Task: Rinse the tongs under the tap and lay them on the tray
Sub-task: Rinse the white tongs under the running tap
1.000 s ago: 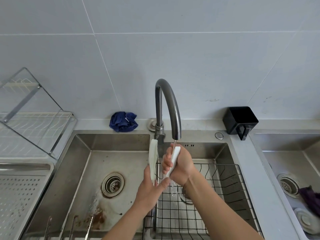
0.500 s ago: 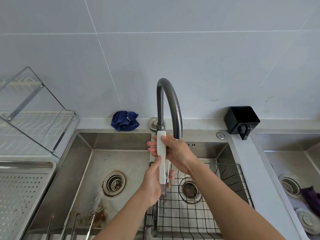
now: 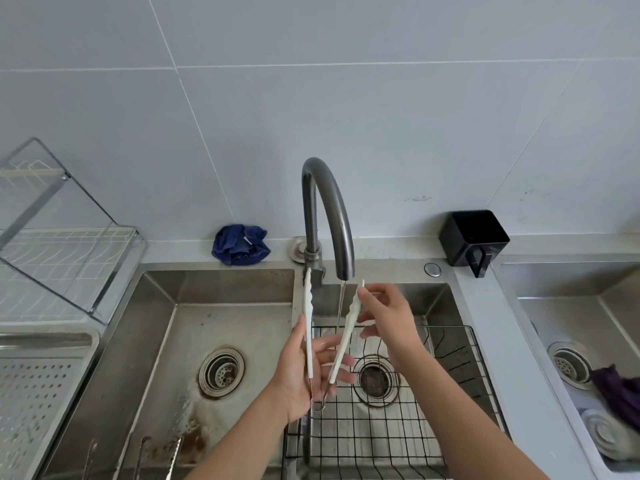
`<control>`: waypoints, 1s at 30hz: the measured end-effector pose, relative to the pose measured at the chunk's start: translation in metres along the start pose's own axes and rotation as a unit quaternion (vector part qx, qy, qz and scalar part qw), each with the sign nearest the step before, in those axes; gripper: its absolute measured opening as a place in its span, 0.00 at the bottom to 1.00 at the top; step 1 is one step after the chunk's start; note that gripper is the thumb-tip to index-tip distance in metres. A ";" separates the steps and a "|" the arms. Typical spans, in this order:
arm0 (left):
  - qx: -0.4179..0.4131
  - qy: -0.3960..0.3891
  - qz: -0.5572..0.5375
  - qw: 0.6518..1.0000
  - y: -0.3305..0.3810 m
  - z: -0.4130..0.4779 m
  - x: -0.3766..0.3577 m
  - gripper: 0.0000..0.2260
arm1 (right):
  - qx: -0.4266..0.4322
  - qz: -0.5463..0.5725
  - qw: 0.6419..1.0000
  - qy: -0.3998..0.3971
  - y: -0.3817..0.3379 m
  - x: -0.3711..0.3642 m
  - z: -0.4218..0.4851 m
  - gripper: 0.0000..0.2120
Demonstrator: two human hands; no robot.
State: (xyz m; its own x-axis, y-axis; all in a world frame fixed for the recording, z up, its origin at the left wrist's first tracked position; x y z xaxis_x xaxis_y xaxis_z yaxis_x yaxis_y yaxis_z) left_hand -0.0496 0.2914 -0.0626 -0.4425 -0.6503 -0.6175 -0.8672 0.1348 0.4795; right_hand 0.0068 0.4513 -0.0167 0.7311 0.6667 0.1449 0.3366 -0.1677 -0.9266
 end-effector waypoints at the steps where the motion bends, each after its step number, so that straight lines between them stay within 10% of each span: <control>1: 0.002 0.013 0.002 1.000 0.001 0.001 0.002 0.39 | 0.005 0.022 0.999 -0.043 -0.001 -0.006 -0.001 0.10; 9: -0.214 0.194 0.132 0.948 0.038 0.006 0.006 0.16 | 0.099 -0.016 0.993 -0.059 -0.016 -0.016 -0.004 0.08; 19: -0.135 0.179 0.080 0.971 0.024 0.026 -0.023 0.15 | 0.165 -0.113 0.973 -0.118 -0.040 -0.041 -0.022 0.10; 30: -0.167 0.108 0.200 0.960 0.029 0.023 -0.048 0.15 | 0.026 0.149 0.982 -0.111 -0.021 -0.018 -0.045 0.16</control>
State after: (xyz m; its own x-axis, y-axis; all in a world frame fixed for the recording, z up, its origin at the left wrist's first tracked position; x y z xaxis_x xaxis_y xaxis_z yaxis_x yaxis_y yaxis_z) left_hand -0.0585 0.3431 -0.0336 -0.6352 -0.7413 -0.2167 -0.5011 0.1821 0.8460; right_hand 0.0133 0.4101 0.0159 0.6431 0.7366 -0.2096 0.0921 -0.3461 -0.9337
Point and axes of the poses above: each hand's wrist, its own z-axis towards the middle knuckle, its own x-axis out of the back of the hand, y = z × x, the point moved 7 cm from there along z, towards the middle knuckle, and after that the axes turned 9 degrees about -z, right-handed, at the moved point
